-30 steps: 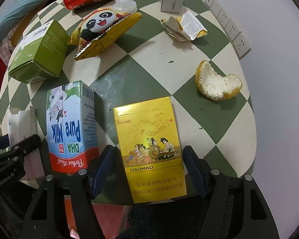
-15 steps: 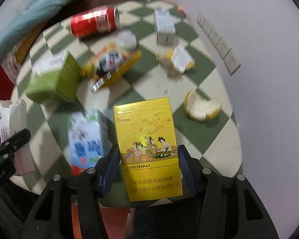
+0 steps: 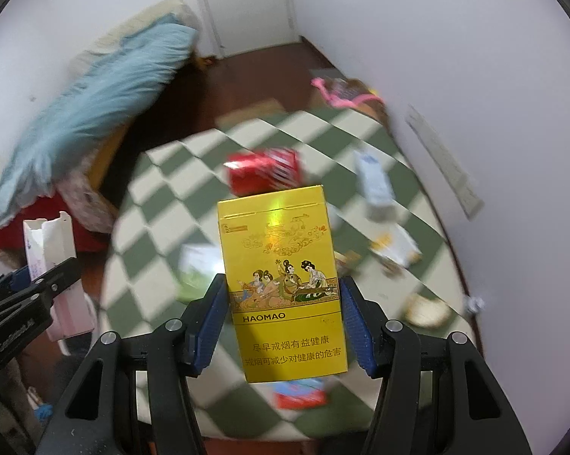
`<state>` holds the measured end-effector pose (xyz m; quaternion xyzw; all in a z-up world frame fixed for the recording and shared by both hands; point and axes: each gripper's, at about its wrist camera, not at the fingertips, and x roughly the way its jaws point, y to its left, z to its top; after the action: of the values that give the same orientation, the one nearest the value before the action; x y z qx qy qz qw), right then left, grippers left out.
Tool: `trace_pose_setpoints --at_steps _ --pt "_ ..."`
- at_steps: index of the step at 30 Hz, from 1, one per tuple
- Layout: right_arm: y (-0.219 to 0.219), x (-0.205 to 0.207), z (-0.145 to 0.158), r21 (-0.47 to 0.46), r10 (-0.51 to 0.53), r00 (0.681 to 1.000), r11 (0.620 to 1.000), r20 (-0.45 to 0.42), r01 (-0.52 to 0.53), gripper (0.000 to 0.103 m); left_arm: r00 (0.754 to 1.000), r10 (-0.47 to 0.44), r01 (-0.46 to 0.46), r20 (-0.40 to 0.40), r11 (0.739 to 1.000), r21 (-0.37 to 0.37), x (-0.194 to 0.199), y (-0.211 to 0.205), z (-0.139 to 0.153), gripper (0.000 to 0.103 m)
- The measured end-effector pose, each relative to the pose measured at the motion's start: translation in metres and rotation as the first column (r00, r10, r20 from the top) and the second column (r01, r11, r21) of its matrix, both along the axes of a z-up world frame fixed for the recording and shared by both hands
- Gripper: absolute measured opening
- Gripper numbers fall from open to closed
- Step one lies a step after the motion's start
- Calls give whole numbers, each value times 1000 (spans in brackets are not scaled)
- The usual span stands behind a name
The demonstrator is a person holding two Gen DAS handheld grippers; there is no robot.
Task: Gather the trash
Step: 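Carry both held items over the white trash bin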
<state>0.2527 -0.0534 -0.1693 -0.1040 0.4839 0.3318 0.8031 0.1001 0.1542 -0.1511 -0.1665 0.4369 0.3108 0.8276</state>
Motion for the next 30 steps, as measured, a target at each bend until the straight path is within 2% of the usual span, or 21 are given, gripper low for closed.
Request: trace_pose_setpoints --at_steps 5,8,11,13,17,21,27,29,30 --pt "86 -33 12 66 139 990 988 -36 -137 60 991 132 -132 26 991 15 -64 76 16 50" --pt "157 -67 4 88 253 965 965 -76 -246 60 971 236 -237 18 972 6 -116 127 9 50" --pt "238 -111 -14 95 373 918 927 -134 -363 60 938 346 -346 -16 938 -25 -169 175 -15 50" --pt "278 -137 -32 91 425 890 905 -168 -415 60 915 401 -403 -44 913 -63 -199 202 -34 50" --pt "372 -204 -88 66 527 798 844 -292 -533 60 873 476 -487 -106 857 -166 -257 249 -84 51" --pt "439 -259 -150 16 565 719 791 -405 -612 60 838 526 -544 -144 788 -289 -304 281 -136 52" --pt "504 -319 -224 -68 555 646 730 -524 -681 60 787 579 -614 -212 702 -362 -341 311 -186 54" --pt "514 -330 -237 -88 553 639 715 -534 -693 60 770 595 -635 -228 681 -365 -349 317 -196 60" --pt "521 -339 -246 -102 554 632 703 -542 -704 60 763 601 -643 -237 676 -360 -351 319 -199 76"
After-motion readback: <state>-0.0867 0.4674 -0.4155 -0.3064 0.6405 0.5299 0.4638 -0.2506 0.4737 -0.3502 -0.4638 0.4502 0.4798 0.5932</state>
